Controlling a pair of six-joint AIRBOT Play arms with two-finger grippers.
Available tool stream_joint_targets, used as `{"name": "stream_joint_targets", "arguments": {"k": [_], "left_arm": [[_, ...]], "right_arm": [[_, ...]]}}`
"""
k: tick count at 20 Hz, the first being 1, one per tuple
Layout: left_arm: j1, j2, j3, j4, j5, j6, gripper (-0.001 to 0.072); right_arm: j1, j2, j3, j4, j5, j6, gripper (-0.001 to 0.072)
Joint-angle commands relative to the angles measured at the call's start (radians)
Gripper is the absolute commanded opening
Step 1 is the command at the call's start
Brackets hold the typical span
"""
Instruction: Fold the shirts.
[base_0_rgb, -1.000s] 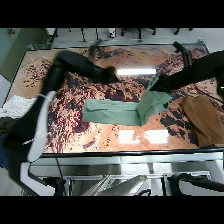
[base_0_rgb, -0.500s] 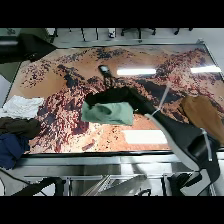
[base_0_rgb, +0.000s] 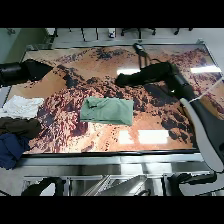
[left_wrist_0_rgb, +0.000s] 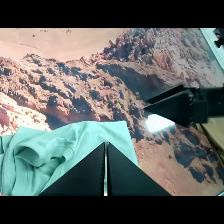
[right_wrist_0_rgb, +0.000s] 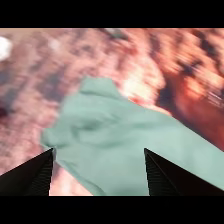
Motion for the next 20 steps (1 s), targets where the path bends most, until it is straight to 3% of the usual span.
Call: {"name": "stream_joint_targets", "arguments": {"k": [1, 6, 9, 16, 17, 18, 19, 20], "left_arm": [[0.003, 0.021, -0.032, -0.005, -0.014, 0.008, 0.0014], [0.003, 0.076, -0.032, -0.003, -0.027, 0.008, 0.0014], [0.003, 0.097, -0.032, -0.003, -0.026, 0.008, 0.0015], [0.003, 0.101, -0.033, -0.001, -0.024, 0.008, 0.0014], [0.003, 0.101, -0.033, -0.001, -0.023, 0.008, 0.0014], [0.003, 0.101, -0.032, -0.001, -0.023, 0.008, 0.0014], [0.003, 0.101, -0.032, -0.001, -0.023, 0.008, 0.0014], [0.003, 0.101, -0.033, -0.001, -0.023, 0.008, 0.0014]], "right_arm": [[-0.154, 0.03, -0.107, -0.09, -0.226, 0.072, 0.0625], [-0.162, -0.031, -0.367, 0.066, -0.116, -0.023, 0.0624], [-0.146, -0.131, -0.377, 0.188, -0.089, -0.068, 0.0625], [-0.072, -0.2, -0.376, 0.28, 0.033, -0.082, 0.0612], [-0.065, -0.201, -0.376, 0.286, 0.043, -0.082, 0.047], [-0.059, -0.201, -0.373, 0.288, 0.045, -0.085, 0.0202], [-0.054, -0.2, -0.365, 0.291, 0.042, -0.095, 0.0031], [-0.054, -0.197, -0.349, 0.291, 0.034, -0.106, 0.0016]]}}
